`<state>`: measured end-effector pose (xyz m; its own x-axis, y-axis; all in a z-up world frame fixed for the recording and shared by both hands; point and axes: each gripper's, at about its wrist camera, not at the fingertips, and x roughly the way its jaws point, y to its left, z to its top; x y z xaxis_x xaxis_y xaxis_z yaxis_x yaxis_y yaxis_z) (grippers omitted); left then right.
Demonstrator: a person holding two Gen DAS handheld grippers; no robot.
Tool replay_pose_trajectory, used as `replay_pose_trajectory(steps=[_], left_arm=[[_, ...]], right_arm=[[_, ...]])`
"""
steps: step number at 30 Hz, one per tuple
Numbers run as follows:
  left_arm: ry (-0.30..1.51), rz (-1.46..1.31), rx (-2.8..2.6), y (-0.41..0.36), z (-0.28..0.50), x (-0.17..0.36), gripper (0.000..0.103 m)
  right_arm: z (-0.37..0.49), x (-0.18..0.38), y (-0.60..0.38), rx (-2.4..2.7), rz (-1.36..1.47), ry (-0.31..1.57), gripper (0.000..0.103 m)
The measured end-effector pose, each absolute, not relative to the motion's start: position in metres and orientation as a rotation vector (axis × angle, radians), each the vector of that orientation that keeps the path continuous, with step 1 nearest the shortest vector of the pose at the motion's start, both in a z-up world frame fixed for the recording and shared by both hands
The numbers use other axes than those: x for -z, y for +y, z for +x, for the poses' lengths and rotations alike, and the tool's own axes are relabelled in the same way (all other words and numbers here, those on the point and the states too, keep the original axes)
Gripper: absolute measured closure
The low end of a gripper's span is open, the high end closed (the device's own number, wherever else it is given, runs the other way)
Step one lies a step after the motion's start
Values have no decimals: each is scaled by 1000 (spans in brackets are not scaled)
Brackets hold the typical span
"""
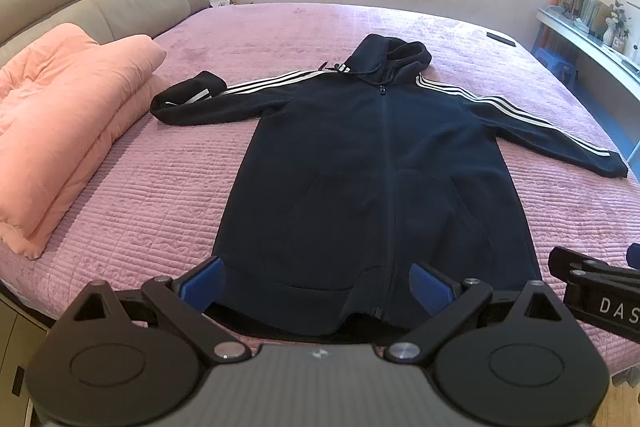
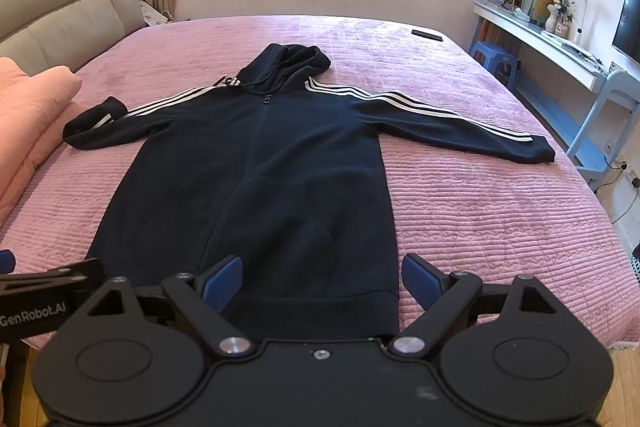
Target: Fold large clothes
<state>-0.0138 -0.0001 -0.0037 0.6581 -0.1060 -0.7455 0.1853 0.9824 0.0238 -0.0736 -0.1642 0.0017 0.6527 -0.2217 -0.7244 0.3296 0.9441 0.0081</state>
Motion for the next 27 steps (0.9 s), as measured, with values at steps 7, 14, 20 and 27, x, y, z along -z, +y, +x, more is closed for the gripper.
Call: replay_pose_trajectory(steps=[7, 14, 20, 27], left_arm=[[831, 95, 174, 1, -16, 1, 3], [819, 95, 179, 1, -18, -4, 3], [814, 95, 183, 1, -19, -6, 3], [814, 87, 185, 4, -19, -7, 3]], right_arm=[[-77, -5, -162, 308, 140, 793, 1], [-79, -9, -160, 302, 140, 786, 1], [-80, -11, -159, 300, 141, 783, 1], [-81, -13, -157, 299, 137, 779, 1]])
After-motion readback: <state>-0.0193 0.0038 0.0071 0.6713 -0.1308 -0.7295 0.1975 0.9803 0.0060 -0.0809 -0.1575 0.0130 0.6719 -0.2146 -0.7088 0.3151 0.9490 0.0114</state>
